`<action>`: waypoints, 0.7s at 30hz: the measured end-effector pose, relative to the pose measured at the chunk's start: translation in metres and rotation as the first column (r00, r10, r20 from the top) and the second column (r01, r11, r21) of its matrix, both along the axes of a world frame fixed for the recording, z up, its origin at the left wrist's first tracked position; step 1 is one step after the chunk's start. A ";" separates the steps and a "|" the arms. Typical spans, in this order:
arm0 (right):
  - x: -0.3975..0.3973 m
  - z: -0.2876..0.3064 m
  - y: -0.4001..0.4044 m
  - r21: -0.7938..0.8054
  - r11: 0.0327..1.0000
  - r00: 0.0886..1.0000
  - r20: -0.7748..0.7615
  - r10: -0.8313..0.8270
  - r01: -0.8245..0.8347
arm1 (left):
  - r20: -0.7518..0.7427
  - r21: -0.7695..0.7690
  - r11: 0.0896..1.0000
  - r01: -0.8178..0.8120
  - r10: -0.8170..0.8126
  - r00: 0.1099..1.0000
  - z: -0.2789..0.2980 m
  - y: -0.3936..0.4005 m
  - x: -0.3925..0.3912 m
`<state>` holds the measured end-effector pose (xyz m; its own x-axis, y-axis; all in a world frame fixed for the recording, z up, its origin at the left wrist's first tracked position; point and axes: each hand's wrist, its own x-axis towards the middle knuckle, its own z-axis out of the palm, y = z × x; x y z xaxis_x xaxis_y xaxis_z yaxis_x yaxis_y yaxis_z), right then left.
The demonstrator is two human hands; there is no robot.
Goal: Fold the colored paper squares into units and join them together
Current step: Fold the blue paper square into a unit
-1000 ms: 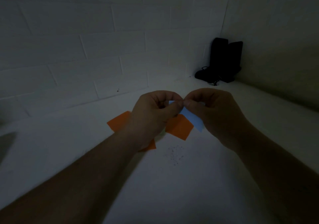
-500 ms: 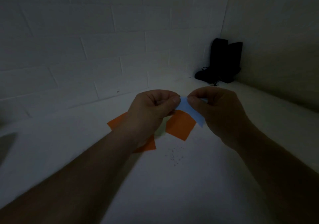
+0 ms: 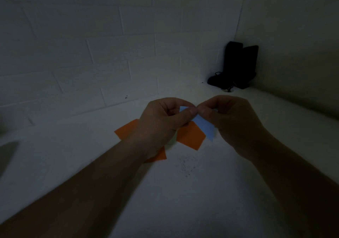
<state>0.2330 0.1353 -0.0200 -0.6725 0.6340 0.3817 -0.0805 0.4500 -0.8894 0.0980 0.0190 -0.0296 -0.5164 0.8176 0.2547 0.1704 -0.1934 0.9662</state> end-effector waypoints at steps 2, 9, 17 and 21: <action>0.000 -0.001 0.002 -0.007 1.000 1.000 -0.004 -0.020 0.020 | -0.018 0.001 1.000 -0.024 0.024 1.000 -0.001 0.001 -0.002; 0.000 -0.001 0.000 -0.023 0.998 0.999 0.007 -0.050 0.050 | -0.034 -0.014 0.999 -0.051 0.050 0.998 -0.002 0.001 -0.004; -0.001 -0.001 0.001 0.000 0.993 0.992 0.034 -0.118 0.118 | 0.001 0.013 0.999 -0.038 0.038 0.999 0.002 -0.001 -0.003; 0.000 -0.003 0.005 -0.031 0.991 0.991 0.031 -0.127 0.128 | 0.010 0.021 0.998 -0.066 0.066 0.998 0.001 0.000 -0.004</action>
